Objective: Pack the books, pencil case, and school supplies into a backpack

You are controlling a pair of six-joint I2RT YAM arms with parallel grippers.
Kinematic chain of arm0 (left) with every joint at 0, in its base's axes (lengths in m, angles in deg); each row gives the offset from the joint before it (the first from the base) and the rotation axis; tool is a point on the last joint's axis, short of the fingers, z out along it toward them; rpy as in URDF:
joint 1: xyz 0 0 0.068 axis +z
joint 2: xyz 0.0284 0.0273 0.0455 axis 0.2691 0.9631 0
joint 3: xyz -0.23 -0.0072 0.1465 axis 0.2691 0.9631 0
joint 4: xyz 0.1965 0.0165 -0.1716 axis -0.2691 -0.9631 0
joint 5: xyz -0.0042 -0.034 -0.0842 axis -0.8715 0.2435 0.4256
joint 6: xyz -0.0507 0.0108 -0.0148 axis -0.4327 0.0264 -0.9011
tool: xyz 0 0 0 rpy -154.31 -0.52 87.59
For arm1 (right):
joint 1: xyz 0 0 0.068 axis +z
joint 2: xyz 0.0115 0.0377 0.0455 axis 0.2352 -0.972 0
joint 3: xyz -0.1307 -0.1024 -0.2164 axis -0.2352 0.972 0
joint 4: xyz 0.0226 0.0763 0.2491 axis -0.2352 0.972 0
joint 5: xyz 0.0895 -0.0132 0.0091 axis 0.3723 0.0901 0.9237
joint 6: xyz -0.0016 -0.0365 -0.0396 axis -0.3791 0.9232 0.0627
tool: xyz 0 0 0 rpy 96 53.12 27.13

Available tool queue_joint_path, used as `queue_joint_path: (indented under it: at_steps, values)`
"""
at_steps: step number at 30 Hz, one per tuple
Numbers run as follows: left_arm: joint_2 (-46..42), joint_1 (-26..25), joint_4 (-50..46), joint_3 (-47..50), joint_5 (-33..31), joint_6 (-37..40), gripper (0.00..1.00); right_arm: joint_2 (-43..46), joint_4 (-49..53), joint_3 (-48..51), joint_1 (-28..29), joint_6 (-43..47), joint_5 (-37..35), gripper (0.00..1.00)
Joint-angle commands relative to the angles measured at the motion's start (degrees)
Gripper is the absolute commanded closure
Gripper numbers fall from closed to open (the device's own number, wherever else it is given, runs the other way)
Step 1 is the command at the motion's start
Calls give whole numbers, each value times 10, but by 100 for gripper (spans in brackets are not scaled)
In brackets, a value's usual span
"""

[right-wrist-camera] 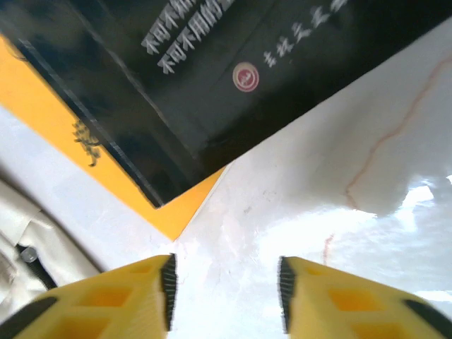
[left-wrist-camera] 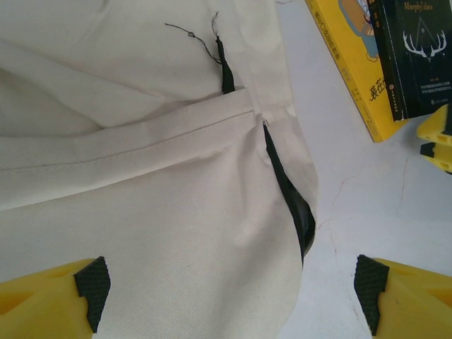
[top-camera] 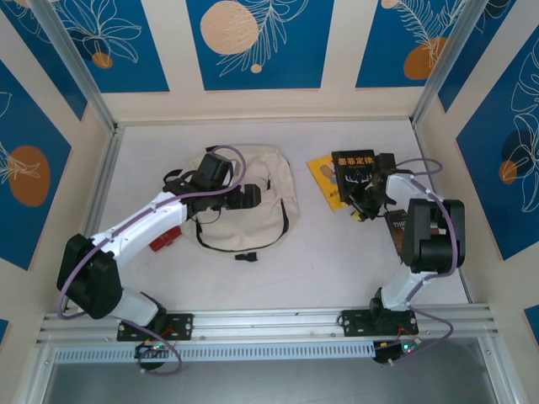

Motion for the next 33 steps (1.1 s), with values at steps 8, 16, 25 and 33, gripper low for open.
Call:
queue_joint_path:
  at_steps: [8,16,25,33]
  values:
    - [4,-3,-1,-6,12,-7,9,30,-58,3,-149,-28,71,24]
    - [12,-5,-8,-16,10,-8,9,-36,-147,-2,-194,-91,147,22]
    - [22,-4,-11,-25,10,-8,9,-68,-194,18,-192,-154,151,23]
    - [23,-4,-14,-29,9,-7,9,-92,-216,21,-191,-176,164,23]
